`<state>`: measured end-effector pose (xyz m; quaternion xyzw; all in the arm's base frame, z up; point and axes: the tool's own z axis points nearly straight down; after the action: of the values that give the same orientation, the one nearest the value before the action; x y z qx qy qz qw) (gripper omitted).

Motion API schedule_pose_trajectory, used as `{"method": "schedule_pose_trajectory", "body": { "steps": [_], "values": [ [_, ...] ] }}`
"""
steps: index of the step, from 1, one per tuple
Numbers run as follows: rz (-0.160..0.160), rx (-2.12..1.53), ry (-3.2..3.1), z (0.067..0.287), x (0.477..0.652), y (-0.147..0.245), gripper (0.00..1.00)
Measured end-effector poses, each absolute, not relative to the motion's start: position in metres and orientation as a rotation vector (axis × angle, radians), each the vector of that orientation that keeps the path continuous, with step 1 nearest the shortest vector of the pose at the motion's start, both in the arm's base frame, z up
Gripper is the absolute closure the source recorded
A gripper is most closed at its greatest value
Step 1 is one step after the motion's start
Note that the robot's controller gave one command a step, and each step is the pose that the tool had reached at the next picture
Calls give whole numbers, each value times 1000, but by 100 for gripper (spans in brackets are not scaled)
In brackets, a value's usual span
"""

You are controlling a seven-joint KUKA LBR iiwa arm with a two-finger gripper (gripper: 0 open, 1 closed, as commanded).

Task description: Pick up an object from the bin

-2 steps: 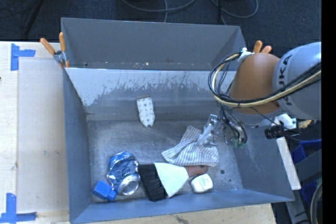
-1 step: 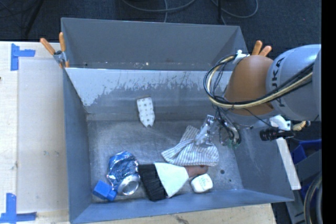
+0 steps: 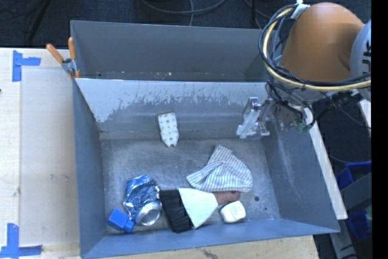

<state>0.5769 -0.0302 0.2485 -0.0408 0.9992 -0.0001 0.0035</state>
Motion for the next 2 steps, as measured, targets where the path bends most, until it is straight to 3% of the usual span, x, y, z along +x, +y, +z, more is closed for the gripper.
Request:
{"method": "schedule_pose_trajectory", "body": {
  "steps": [1,2],
  "values": [
    [0,-127,3138,246,576,-30,100],
    [3,-448,3115,151,575,-25,0]
  ]
}}
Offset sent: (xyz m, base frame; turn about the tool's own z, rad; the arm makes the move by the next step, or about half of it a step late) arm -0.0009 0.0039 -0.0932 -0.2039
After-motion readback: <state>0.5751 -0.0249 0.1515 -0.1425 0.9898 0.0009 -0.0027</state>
